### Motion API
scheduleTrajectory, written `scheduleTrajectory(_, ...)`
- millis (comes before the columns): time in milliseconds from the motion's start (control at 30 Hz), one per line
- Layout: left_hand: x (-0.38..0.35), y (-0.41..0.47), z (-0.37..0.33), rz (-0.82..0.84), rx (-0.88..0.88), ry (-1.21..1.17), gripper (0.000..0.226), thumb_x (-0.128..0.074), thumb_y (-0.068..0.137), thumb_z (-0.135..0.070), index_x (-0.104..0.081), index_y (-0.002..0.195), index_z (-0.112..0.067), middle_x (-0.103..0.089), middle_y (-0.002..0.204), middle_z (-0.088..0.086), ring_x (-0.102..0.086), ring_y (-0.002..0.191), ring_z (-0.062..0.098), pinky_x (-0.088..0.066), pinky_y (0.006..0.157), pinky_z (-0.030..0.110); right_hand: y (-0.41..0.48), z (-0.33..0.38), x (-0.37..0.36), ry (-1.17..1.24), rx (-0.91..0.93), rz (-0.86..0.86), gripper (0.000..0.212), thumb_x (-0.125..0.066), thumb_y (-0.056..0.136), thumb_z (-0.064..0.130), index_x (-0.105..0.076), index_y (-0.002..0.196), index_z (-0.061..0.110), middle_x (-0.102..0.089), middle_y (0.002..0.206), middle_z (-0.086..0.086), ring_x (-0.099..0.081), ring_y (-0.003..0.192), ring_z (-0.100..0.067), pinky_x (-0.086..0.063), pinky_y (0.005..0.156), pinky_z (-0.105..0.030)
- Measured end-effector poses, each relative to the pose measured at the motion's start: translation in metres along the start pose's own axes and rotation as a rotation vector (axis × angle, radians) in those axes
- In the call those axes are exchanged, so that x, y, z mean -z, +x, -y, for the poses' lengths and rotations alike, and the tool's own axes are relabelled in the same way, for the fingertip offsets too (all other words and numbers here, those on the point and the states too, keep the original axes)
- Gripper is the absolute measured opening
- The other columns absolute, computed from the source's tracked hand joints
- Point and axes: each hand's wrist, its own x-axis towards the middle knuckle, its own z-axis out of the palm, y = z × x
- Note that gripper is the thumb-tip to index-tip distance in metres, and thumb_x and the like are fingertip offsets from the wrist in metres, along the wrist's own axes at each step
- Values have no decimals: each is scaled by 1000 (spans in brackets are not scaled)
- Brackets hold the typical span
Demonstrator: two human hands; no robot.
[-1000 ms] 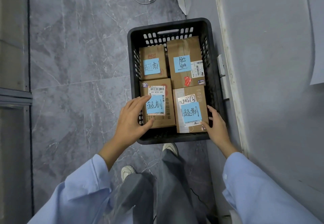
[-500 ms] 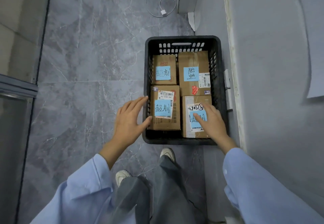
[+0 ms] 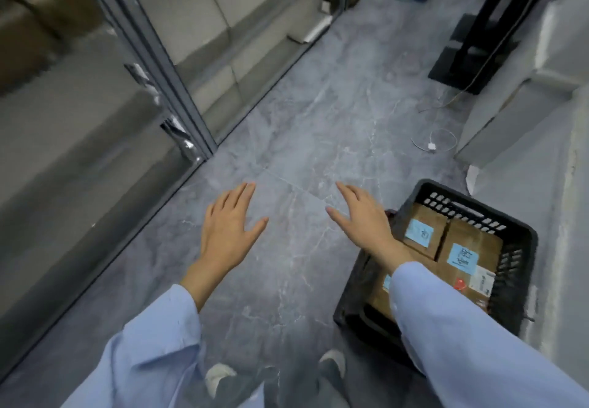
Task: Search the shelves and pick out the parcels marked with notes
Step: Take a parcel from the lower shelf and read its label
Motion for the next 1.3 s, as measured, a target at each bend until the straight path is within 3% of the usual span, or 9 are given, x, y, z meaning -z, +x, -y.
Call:
scheduleTrajectory(133, 74, -19, 82, -124, 139, 62, 72, -51, 94, -55, -25, 154, -26, -25, 160, -4, -28, 143, 22, -21, 114, 41, 34, 119, 4, -44, 188, -9, 67, -42, 98, 56, -25, 155, 24, -31, 157, -6, -29, 143, -26, -31, 114, -43)
scheduleTrajectory(300, 162, -60, 184, -237, 306, 117, 73, -41, 94, -62, -21, 155, -28, -20, 161, -5, -24, 145, 21, -22, 114, 40, 55, 272, 2, -88, 392, 12, 68, -42, 98, 56, -22, 155, 26, -29, 158, -5, -26, 144, -26, -31, 113, -44)
scheduleTrajectory(633, 313, -163, 355, -444, 554, 150, 75, -46, 94, -58, -17, 156, -27, -16, 163, -5, -17, 147, 20, -19, 116, 42, 40, 549, -22, -119, 731, -21, 68, -41, 97, 58, -21, 155, 28, -30, 157, -4, -25, 144, -26, -35, 111, -48)
scheduleTrajectory(1000, 380, -247, 466, -559, 785, 209, 77, -46, 94, -59, -16, 156, -25, -14, 163, -4, -17, 148, 20, -18, 117, 42, 13, 732, -68, -121, 980, 43, 69, -45, 97, 56, -22, 154, 28, -27, 159, -3, -22, 147, -26, -34, 111, -47)
scheduleTrajectory(1300, 393, -239, 553, -591, 921, 215, 77, -46, 93, -61, -18, 155, -26, -18, 162, -5, -18, 147, 18, -20, 115, 40, 54, 838, -124, -144, 1092, 78, 70, -50, 95, 54, -25, 154, 26, -29, 158, -4, -21, 146, -26, -34, 112, -46)
